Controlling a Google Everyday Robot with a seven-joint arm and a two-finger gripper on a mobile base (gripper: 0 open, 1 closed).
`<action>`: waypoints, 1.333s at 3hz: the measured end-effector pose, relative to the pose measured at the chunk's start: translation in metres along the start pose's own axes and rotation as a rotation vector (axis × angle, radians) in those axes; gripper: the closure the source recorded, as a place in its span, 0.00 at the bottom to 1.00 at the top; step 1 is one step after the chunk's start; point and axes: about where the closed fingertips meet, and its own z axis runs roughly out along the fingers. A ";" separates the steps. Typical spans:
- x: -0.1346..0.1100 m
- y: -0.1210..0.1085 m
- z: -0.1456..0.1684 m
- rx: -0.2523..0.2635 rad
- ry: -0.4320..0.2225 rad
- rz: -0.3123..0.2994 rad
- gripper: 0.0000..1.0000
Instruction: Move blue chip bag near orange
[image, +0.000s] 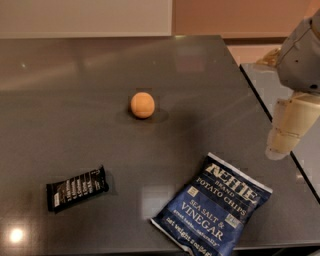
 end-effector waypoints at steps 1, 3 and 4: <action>-0.010 0.008 0.006 -0.026 -0.021 -0.054 0.00; -0.019 0.088 0.050 -0.144 -0.030 -0.347 0.00; -0.015 0.115 0.071 -0.192 -0.001 -0.530 0.00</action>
Offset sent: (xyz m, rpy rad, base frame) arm -0.0997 0.0431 -0.1036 -0.0899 0.1194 0.6163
